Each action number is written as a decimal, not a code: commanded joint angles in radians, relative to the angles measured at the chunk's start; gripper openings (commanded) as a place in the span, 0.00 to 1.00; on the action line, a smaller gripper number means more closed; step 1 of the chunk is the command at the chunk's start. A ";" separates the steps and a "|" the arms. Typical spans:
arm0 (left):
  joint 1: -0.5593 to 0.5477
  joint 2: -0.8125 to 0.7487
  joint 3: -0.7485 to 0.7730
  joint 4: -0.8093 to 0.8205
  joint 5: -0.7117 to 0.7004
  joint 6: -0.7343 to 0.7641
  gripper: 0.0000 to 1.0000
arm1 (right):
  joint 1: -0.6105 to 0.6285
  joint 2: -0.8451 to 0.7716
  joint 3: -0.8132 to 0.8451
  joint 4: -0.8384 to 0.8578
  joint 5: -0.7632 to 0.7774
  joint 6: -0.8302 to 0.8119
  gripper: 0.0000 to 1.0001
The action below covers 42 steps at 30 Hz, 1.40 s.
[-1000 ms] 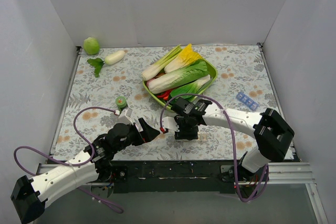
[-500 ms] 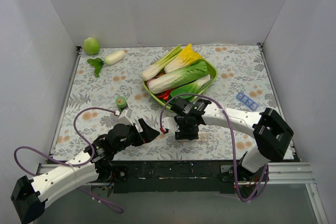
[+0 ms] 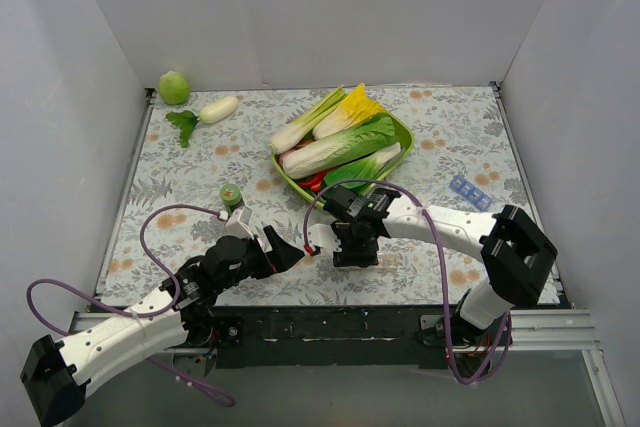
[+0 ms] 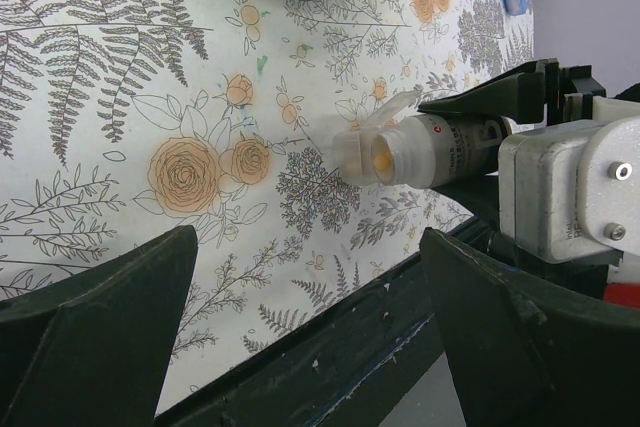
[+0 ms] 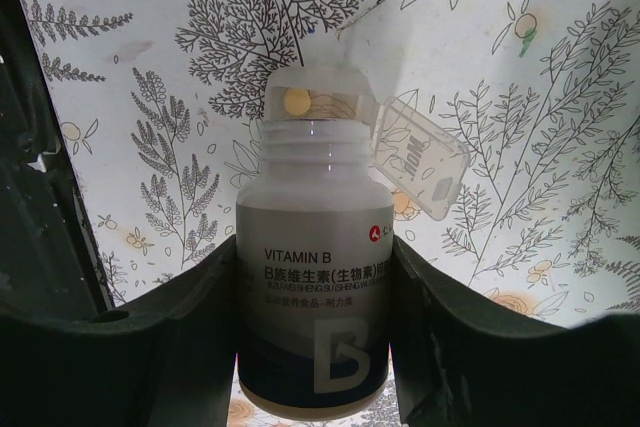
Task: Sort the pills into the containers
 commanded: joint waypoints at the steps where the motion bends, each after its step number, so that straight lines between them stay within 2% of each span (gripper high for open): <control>1: 0.004 -0.007 -0.006 -0.001 0.000 -0.003 0.95 | 0.009 0.005 0.048 -0.028 0.006 -0.017 0.01; 25: 0.004 -0.019 0.008 -0.004 0.010 0.003 0.95 | 0.010 -0.029 0.032 -0.019 -0.019 -0.012 0.01; 36: 0.004 -0.082 0.086 -0.074 -0.002 0.028 0.98 | -0.040 -0.191 -0.039 0.018 -0.106 -0.003 0.01; 42: 0.004 -0.123 0.230 -0.266 -0.090 0.074 0.98 | -0.105 -0.377 -0.134 0.096 -0.264 0.000 0.01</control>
